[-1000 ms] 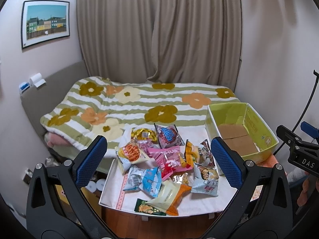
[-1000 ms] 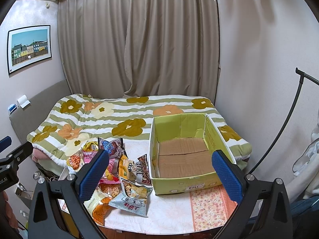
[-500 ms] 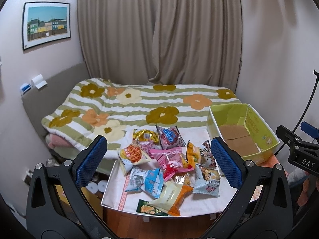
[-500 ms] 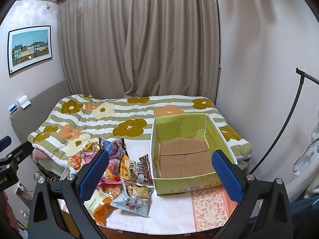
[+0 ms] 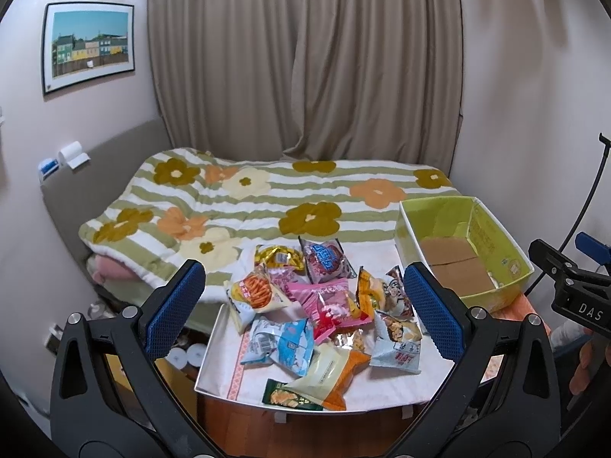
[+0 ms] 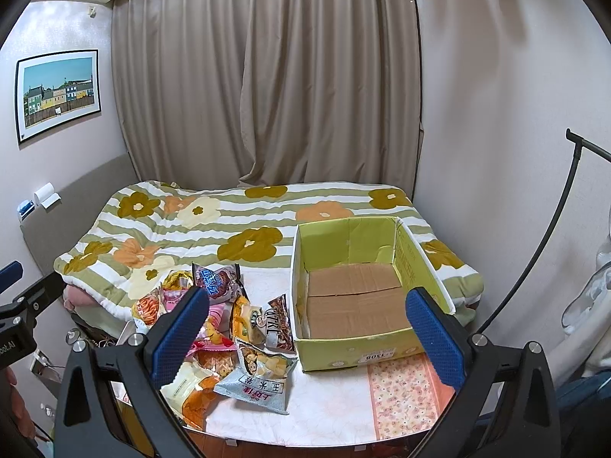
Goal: Organize snacks
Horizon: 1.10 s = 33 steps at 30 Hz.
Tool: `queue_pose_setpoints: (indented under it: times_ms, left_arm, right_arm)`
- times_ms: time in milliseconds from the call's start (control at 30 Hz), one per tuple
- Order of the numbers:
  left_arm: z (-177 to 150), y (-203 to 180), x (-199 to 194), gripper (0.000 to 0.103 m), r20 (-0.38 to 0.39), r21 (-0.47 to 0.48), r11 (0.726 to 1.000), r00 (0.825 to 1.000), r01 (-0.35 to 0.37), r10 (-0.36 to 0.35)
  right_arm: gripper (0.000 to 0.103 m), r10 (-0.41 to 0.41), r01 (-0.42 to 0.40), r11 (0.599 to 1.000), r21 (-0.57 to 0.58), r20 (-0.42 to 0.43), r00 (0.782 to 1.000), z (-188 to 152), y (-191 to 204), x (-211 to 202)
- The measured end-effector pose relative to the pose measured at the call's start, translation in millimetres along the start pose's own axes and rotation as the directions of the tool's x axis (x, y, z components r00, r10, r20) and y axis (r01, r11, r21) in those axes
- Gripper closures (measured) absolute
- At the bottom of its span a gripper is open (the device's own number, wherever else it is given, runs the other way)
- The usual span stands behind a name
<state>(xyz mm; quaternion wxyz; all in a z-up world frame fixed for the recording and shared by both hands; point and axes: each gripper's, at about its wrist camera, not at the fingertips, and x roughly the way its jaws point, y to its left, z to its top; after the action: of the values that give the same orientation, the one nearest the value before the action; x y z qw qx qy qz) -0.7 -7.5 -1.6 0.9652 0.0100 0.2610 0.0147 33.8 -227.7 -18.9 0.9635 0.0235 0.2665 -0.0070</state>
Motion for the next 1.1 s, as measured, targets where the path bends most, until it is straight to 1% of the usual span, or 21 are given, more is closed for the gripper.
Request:
queue_pose_setpoints:
  times_ms: [100,167,267,367,467,533,633,667,733,800,867,933,1000,1067,1100]
  left_arm:
    - [-1.3,4.9,0.8,0.0,-0.006,-0.001,1.0,1.0,0.004,-0.004]
    - [-0.1,10.9,3.3,0.0,-0.022,-0.006,1.0,1.0,0.009,-0.009]
    - [-0.7,21.1,11.8,0.0,-0.064,-0.006,1.0,0.998,0.017,-0.018]
    - [-8.6,26.7,25.9,0.0,-0.117,0.011,0.999,0.993,0.034,-0.033]
    - [-25.5,26.2,44.2,0.0,-0.184,0.031,0.996,0.98,0.082,-0.075]
    - [-40.7,23.2,60.6,0.0,-0.242,0.038,0.991,0.963,0.128,-0.115]
    - [-66.7,17.7,85.4,0.0,-0.316,0.029,0.98,0.931,0.199,-0.18]
    - [-75.0,15.4,94.0,0.0,-0.338,0.026,0.977,0.922,0.212,-0.191]
    - [-95.1,8.6,110.3,0.0,-0.38,0.024,0.974,0.903,0.226,-0.2]
    - [-113.1,1.3,125.5,0.0,-0.414,0.027,0.971,0.887,0.236,-0.204]
    - [-128.0,-6.5,137.4,0.0,-0.438,0.036,0.971,0.877,0.238,-0.199]
    - [-141.8,-15.5,149.6,0.0,-0.46,0.059,0.971,0.869,0.232,-0.18]
    - [-152.4,-24.0,159.9,0.003,-0.482,0.096,0.972,0.864,0.215,-0.143]
    - [-159.7,-34.4,168.5,0.004,-0.482,0.142,0.97,0.869,0.2,-0.108]
    - [-162.9,-40.5,172.3,0.004,-0.479,0.171,0.966,0.873,0.195,-0.092]
  right_arm:
    - [0.001,0.008,-0.008,1.0,-0.002,-0.005,1.0,-1.9,3.5,-2.8]
    - [0.001,0.022,-0.022,1.0,-0.005,-0.024,0.999,-3.6,6.4,-3.2]
    - [0.001,0.05,-0.05,0.999,-0.004,-0.059,0.997,-7.9,9.7,4.8]
    - [0.001,0.076,-0.076,0.997,0.005,-0.105,0.992,-15.3,9.5,19.3]
    - [0.001,0.101,-0.098,0.995,0.027,-0.167,0.981,-26.5,10.0,37.9]
    - [0.001,0.111,-0.102,0.994,0.049,-0.212,0.971,-32.7,8.2,51.2]
    - [0.001,0.139,-0.123,0.99,0.076,-0.27,0.953,-48.1,8.6,71.8]
    - [0.001,0.149,-0.13,0.988,0.082,-0.284,0.947,-52.2,7.7,78.3]
    - [0.001,0.168,-0.143,0.985,0.098,-0.321,0.932,-62.3,5.5,93.2]
    - [0.001,0.195,-0.162,0.98,0.119,-0.361,0.912,-73.4,3.4,109.2]
    - [0.001,0.229,-0.186,0.972,0.143,-0.4,0.887,-86.0,1.2,126.6]
    - [0.001,0.261,-0.211,0.964,0.16,-0.433,0.863,-97.0,0.3,144.0]
    - [0.001,0.284,-0.229,0.958,0.173,-0.461,0.841,-106.7,0.5,160.2]
    - [0.001,0.313,-0.252,0.949,0.189,-0.479,0.82,-116.1,-0.4,174.2]
    - [0.001,0.322,-0.259,0.946,0.194,-0.485,0.813,-119.2,-0.5,179.5]
